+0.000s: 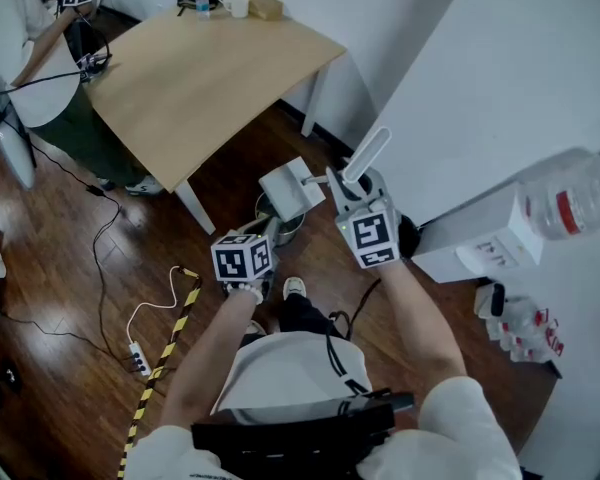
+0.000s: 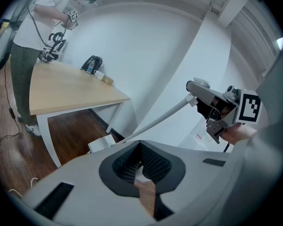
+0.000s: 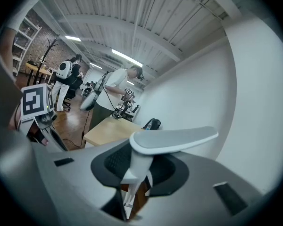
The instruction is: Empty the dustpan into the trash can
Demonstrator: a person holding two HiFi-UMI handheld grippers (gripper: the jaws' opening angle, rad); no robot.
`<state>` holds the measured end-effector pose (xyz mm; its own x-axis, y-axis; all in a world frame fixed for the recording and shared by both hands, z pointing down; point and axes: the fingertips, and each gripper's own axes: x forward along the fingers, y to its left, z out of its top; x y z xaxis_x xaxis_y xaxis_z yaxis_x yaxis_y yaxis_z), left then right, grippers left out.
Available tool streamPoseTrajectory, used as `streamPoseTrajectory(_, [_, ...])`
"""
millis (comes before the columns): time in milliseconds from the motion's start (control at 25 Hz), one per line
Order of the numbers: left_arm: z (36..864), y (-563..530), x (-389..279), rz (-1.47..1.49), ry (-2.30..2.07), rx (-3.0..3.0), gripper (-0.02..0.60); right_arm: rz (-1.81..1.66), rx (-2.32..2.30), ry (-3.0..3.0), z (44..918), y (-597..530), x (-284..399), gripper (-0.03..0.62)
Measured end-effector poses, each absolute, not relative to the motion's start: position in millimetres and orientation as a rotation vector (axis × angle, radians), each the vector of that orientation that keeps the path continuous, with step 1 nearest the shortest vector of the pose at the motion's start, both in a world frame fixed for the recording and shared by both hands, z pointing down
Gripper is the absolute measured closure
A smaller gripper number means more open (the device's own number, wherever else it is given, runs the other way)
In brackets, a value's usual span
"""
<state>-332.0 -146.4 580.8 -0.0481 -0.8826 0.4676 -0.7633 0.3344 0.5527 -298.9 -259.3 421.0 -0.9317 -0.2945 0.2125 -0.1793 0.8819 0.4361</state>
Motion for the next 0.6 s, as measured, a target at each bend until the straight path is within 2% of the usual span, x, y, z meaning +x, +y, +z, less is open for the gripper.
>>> streamPoseTrajectory(600, [589, -123, -332, -0.244, -1.824, 1.431, 0.583, -0.816, 0.167, -2.733, 440, -194, -290, 0.493])
